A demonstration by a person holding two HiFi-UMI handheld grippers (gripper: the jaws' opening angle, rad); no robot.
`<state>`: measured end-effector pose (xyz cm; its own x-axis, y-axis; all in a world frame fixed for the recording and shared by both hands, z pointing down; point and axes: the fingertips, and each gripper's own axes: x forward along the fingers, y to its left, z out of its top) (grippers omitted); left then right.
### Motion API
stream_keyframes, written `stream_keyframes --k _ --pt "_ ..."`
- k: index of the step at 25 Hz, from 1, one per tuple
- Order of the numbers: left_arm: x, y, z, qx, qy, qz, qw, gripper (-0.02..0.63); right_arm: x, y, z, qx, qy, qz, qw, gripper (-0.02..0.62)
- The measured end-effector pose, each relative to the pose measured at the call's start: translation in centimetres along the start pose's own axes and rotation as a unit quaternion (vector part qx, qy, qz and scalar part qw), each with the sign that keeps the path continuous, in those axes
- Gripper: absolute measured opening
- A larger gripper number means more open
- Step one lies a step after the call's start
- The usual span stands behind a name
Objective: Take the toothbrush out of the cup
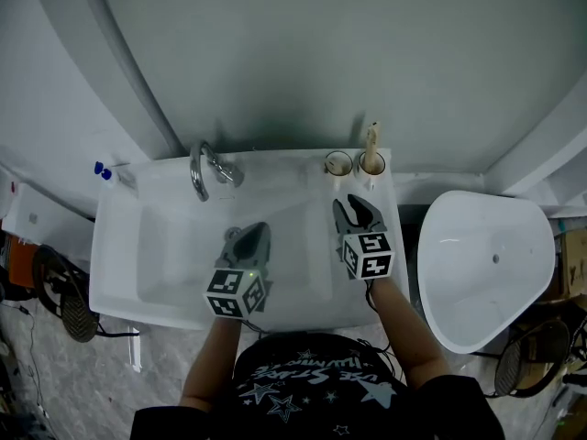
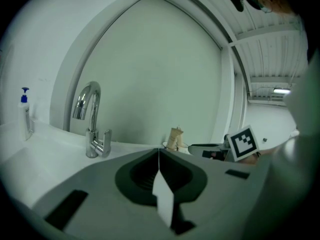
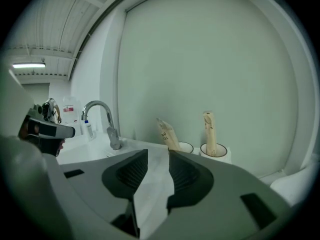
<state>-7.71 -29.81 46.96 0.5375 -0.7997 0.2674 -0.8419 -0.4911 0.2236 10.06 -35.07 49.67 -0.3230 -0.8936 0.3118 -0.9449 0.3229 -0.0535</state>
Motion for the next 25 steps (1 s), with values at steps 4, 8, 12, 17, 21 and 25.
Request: stream_keyframes --k 4,8,12,17,21,25 --pt "1.0 1.5 0.0 -0.007 0.002 -0.003 1.0 0.02 2.3 -0.1 0.5 -0.009 -0.003 -0.025 1.0 0.138" --pt "1.8 2.7 -0.3 -0.009 0.007 -0.006 0.9999 0.018 4.3 -0.9 1.0 -0.016 -0.006 -0.069 0.997 0.138" --pt "2.6 3.6 -0.4 -0.002 0.009 -0.01 0.9999 0.018 6.0 -1.1 1.0 -0.021 -0.002 -0.095 0.995 0.14" --pt "3.4 3.9 -0.6 -0.004 0.007 -0.015 0.9999 0.019 6.9 -1.6 1.1 -0.033 0.002 -0.131 0.991 0.146" --pt "3.6 3.8 -0.9 -0.012 0.014 -0.022 0.9996 0.02 7.6 -2.2 1.4 -0.034 0.001 -0.153 0.988 0.149" --pt "3.6 4.0 -1.2 -0.015 0.017 -0.023 0.9995 0.02 8.0 -2.4 1.5 -0.042 0.006 -0.161 0.986 0.147"
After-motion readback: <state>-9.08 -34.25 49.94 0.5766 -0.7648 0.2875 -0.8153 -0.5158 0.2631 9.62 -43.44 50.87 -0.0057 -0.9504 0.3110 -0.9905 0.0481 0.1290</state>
